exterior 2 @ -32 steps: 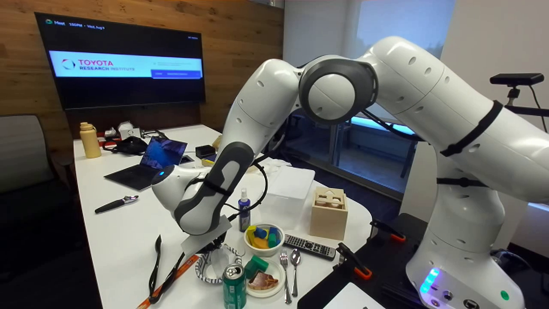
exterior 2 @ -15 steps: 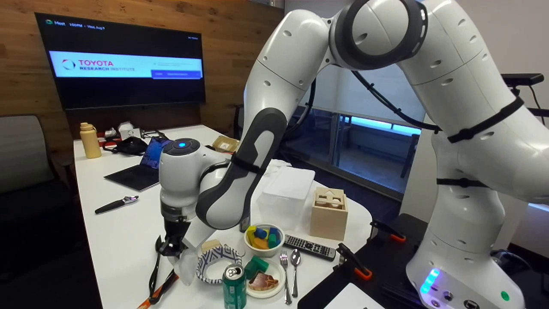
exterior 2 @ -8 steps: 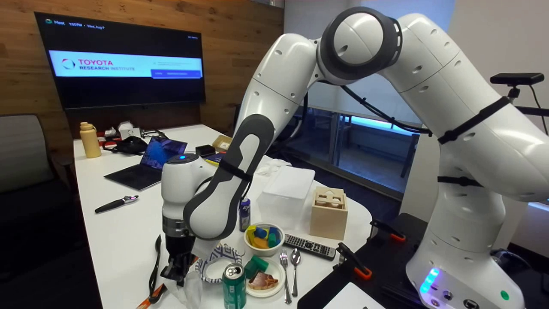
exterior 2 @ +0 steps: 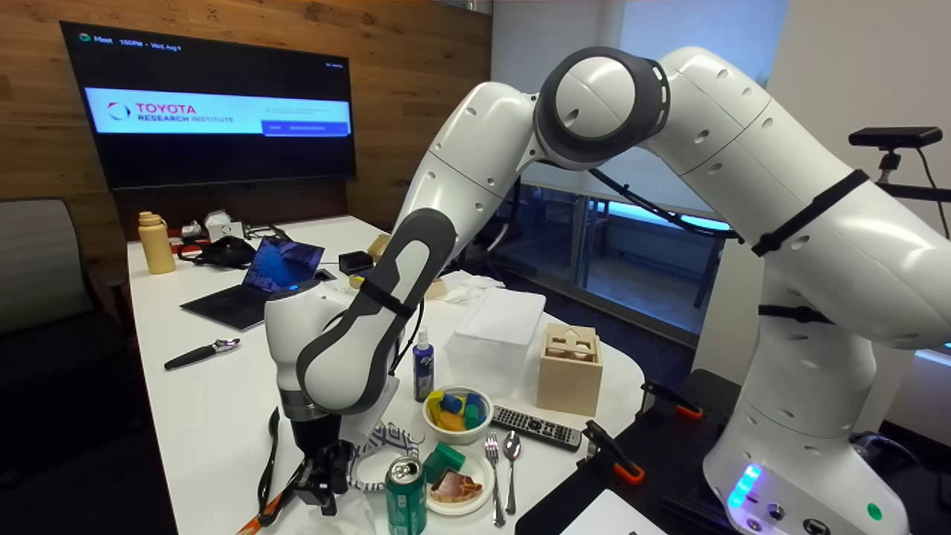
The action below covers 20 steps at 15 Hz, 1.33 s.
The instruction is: Use the napkin to wipe the plate
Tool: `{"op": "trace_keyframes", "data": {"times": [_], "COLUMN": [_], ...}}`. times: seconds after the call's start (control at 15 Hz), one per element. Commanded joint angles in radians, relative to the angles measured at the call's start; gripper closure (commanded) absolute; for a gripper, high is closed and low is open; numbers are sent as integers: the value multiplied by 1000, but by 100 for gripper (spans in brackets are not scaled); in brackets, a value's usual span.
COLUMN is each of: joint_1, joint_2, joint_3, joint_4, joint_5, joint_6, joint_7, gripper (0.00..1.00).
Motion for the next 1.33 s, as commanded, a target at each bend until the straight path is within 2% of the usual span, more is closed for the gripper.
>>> {"op": "trace_keyframes", "data": {"times": [0.0, 0.2, 0.27, 0.47, 0.6, 0.8, 1.07, 1.27], "joint_1": [-28, 34, 60, 156, 209, 256, 228, 197], "joint_2": [27, -13, -32, -108, -154, -256, -410, -478], "joint_3": [32, -39, -68, -172, -229, -295, -331, -359], "joint_4": [75, 60, 49, 6, -19, -135, -348, -450], "joint_5": [14, -28, -51, -120, -130, -126, -142, -211], "joint_6": [-101, -44, -20, -6, -65, -73, 6, 94], "joint_7": [-71, 41, 85, 254, 377, 540, 666, 706], "gripper": [29, 5, 1, 0, 0, 0, 0, 0]}}
